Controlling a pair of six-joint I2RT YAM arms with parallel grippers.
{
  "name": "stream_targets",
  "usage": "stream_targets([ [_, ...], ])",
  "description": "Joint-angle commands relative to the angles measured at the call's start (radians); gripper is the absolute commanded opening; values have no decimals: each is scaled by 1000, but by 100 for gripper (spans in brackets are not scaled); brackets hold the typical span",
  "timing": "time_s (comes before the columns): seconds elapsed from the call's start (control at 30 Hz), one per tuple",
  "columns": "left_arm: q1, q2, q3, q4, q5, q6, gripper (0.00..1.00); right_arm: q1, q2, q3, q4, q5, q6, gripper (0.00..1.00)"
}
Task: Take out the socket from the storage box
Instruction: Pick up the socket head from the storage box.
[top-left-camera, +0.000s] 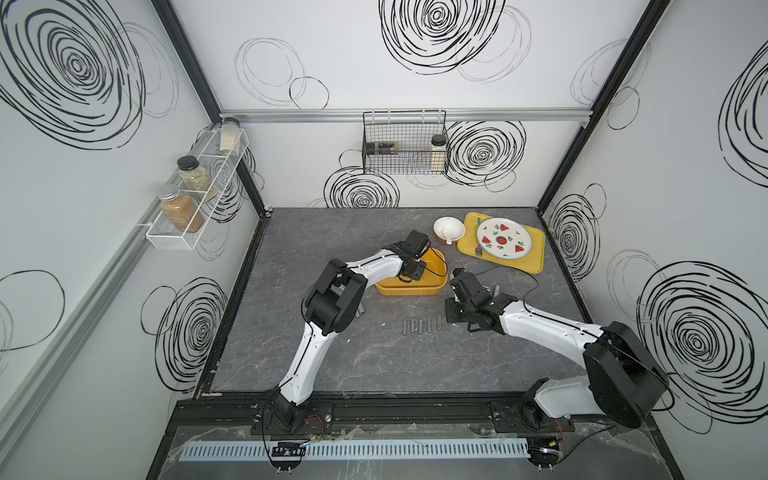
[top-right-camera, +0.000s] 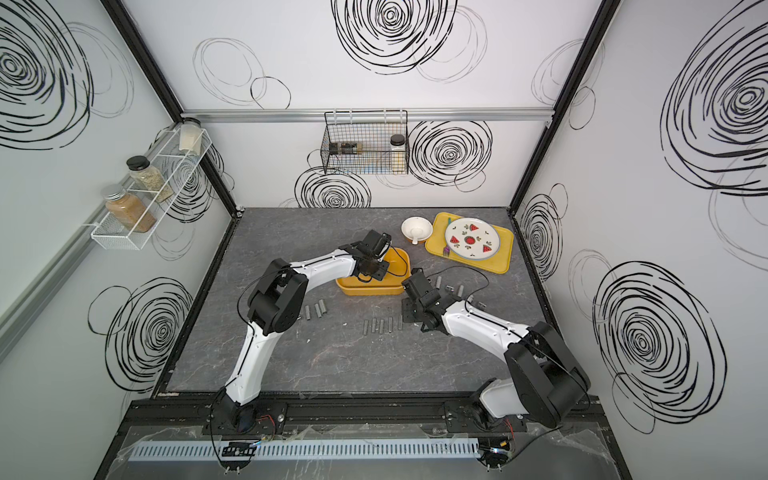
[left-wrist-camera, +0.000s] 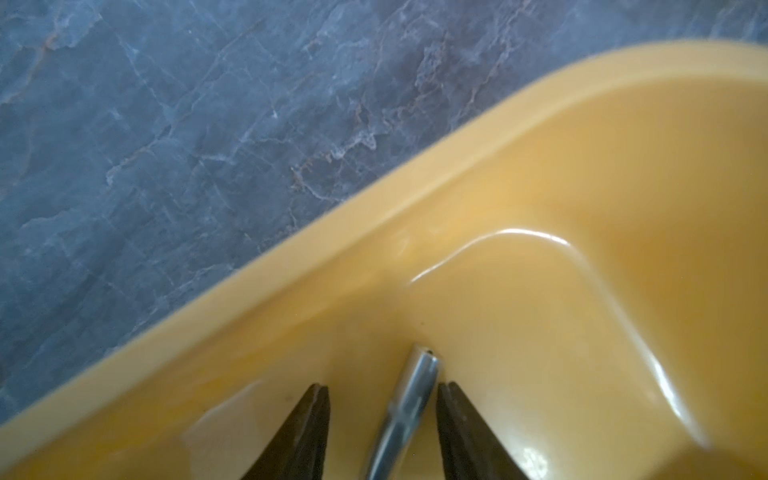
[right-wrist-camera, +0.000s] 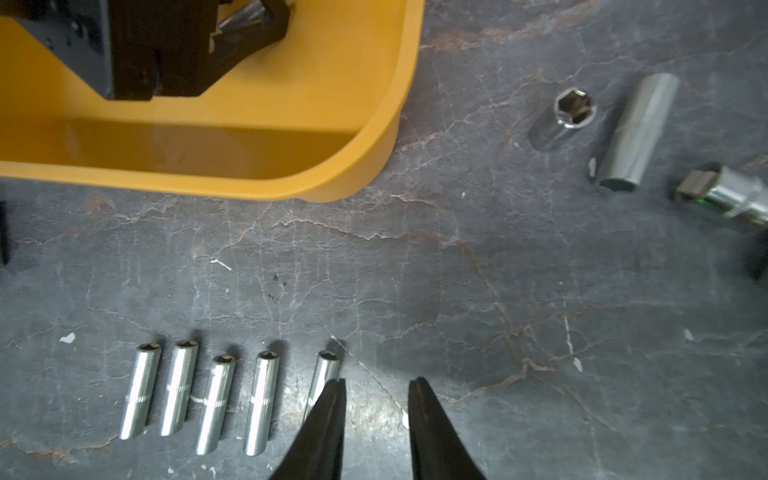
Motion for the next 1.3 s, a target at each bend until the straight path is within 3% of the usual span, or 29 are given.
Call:
stream_targets([
  [0.0,-2,51,-5,-40,28,4,43,-4,20,28,-7,12,-11,31],
  [0.2,-4,34,-28,-40,25,-7,21,-4,19,26,-5,8,-11,31],
  [0.53,-6,-54,-14,-27,7,-68,7,-4,17,22,-5,4,-10,31],
  [1.1,-36,-234,-79,-30,-47,-163,3,-4,9,22,-3,5,-9,31],
  [1.27,-37,-326,-142,-66,-64,-241,3,-4,-5,19,-10,19,-7,31],
])
